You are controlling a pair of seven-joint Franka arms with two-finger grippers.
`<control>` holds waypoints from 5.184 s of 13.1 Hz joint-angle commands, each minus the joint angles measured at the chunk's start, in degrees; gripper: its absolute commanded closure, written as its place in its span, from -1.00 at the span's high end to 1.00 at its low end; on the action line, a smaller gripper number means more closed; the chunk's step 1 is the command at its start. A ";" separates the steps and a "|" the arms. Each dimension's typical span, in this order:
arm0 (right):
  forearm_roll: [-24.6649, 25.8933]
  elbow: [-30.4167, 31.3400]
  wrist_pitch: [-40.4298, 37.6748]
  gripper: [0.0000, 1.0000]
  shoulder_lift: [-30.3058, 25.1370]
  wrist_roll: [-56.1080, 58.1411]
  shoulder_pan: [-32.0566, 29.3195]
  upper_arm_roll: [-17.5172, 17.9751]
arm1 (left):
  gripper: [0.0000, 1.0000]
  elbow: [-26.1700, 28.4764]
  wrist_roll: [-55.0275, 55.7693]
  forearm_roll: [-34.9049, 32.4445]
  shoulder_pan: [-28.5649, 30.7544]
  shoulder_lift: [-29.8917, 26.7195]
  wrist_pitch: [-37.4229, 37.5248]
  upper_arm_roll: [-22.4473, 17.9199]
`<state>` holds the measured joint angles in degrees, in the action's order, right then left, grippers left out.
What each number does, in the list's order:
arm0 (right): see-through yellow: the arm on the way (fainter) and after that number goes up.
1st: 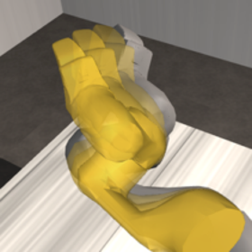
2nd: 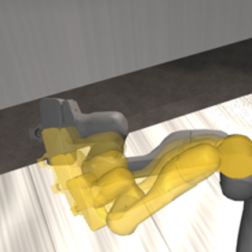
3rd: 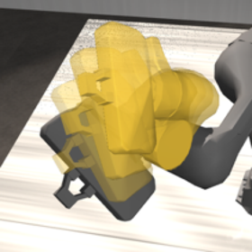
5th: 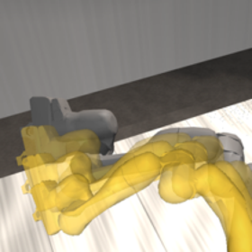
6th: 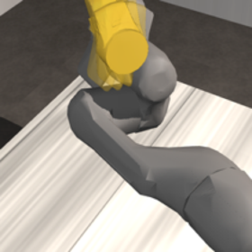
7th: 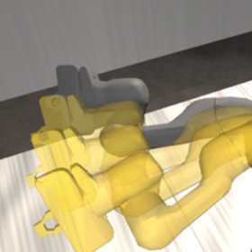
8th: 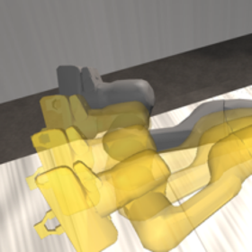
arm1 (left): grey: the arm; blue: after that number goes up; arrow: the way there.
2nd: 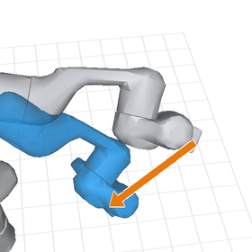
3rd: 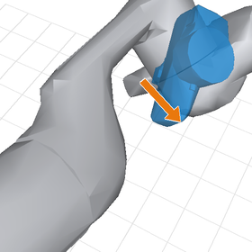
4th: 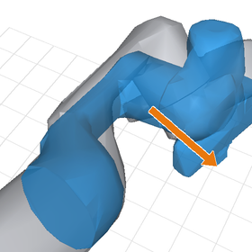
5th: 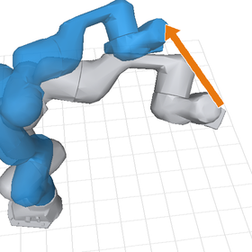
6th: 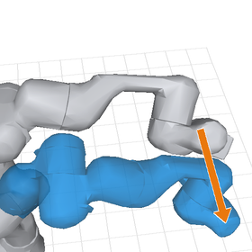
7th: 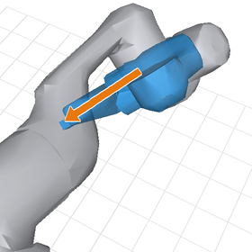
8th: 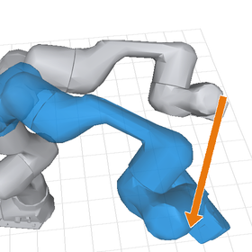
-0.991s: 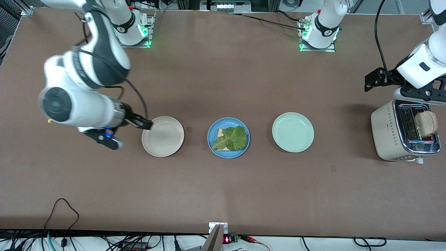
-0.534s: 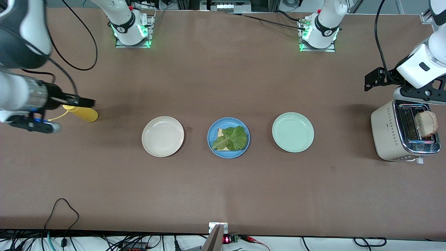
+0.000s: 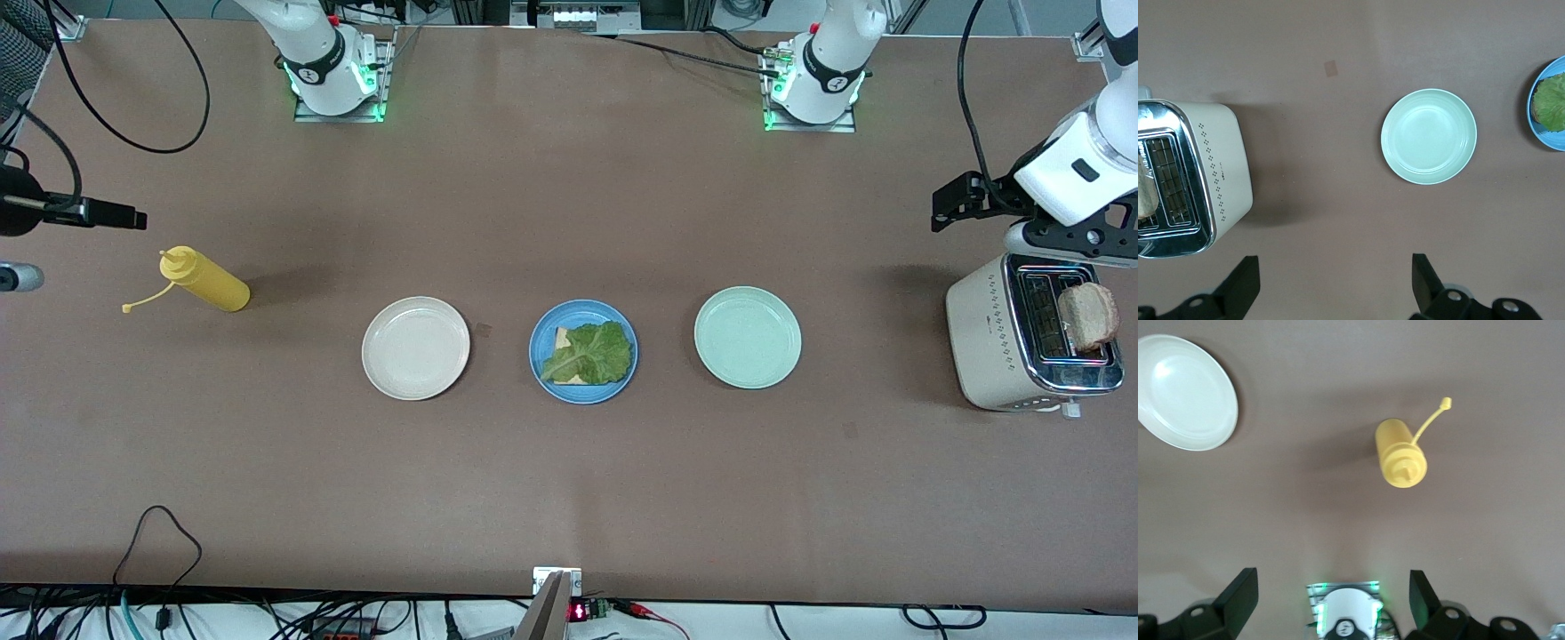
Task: Make sandwich in blue plate with both arms
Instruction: 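Withdraw the right gripper toward the yellow bottle, then grasp the yellow squeeze bottle with the right gripper and lift it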
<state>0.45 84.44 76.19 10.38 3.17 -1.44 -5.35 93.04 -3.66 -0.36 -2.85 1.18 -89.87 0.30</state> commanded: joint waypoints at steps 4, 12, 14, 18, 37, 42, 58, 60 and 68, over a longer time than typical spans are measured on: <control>4.29 14.61 9.31 1.00 -10.38 21.21 -7.85 1.22 | 1.00 0.13 0.14 0.19 0.38 -0.57 0.57 0.05; -1.22 19.88 25.14 1.00 -8.02 66.65 -23.33 1.22 | 1.00 0.13 0.23 0.10 0.38 -0.30 0.83 0.14; -7.19 19.80 27.60 1.00 -4.69 79.39 -26.93 0.96 | 1.00 0.04 0.15 0.19 0.38 -0.30 0.92 0.23; -23.44 19.01 27.26 1.00 4.10 103.13 -33.97 0.34 | 1.00 0.04 0.23 0.10 0.30 -0.30 1.01 0.41; -51.33 9.87 3.97 1.00 37.78 145.89 -42.68 0.95 | 1.00 -0.58 0.15 -0.08 -0.06 -0.22 1.54 0.49; -51.96 9.08 3.88 1.00 40.32 147.48 -42.68 1.04 | 1.00 -0.92 0.23 -0.08 -0.32 -0.22 2.77 0.49; -52.48 9.34 4.85 0.87 43.58 148.97 -38.12 5.61 | 1.00 -1.37 0.32 -0.43 -0.32 -0.13 2.85 1.11; -52.48 9.34 5.02 0.03 43.58 148.71 -37.41 5.61 | 1.00 -1.37 0.23 -0.43 -0.32 -0.13 2.85 1.11; -50.90 9.16 8.18 -1.00 39.99 146.09 -31.62 5.44 | 1.00 -1.37 0.23 -0.43 -0.32 -0.13 2.85 1.11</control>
<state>-50.89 93.75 82.96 52.70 151.39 -35.38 0.22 92.58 -3.66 -0.36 -3.16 1.20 -87.87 1.27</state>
